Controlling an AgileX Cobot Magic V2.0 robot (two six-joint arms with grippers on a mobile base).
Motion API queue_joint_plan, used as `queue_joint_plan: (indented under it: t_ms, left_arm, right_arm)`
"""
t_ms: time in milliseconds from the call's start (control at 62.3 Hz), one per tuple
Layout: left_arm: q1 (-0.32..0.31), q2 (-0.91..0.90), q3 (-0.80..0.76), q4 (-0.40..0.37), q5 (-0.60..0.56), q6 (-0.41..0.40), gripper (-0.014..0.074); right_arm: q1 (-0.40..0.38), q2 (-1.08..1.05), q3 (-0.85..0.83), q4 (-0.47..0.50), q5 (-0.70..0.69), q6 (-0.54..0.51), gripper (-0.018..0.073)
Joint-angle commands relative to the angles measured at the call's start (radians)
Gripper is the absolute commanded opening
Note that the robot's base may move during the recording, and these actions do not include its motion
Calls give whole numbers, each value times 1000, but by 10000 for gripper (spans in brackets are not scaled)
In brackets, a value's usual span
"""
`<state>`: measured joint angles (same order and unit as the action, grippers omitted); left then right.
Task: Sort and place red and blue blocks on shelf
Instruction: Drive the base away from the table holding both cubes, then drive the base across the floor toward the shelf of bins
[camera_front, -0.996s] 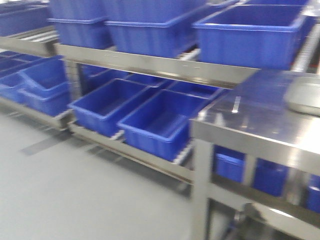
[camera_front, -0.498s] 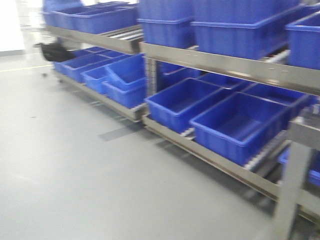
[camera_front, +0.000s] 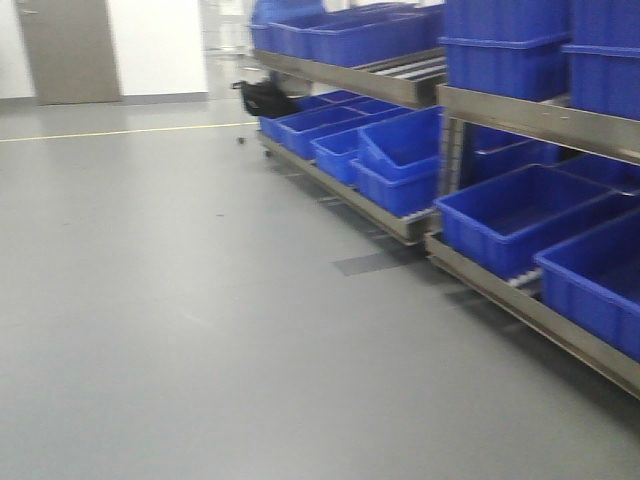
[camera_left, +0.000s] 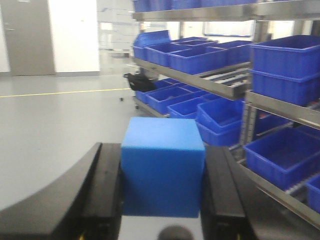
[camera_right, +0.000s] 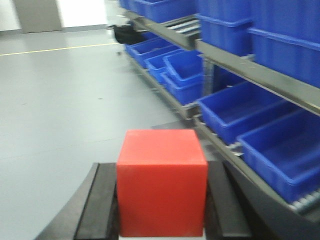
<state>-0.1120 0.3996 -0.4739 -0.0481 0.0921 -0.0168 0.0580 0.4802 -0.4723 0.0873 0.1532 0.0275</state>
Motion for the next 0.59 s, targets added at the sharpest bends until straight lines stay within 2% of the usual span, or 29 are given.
queue_joint_plan:
  t_ms: [0, 578]
  left_arm:
    - [1, 5, -28, -6, -84, -4, 125]
    - [1, 5, -28, -6, -84, -4, 125]
  right_arm:
    - [-5, 1, -33, 4, -95, -4, 403]
    - [-5, 1, -33, 4, -95, -4, 403]
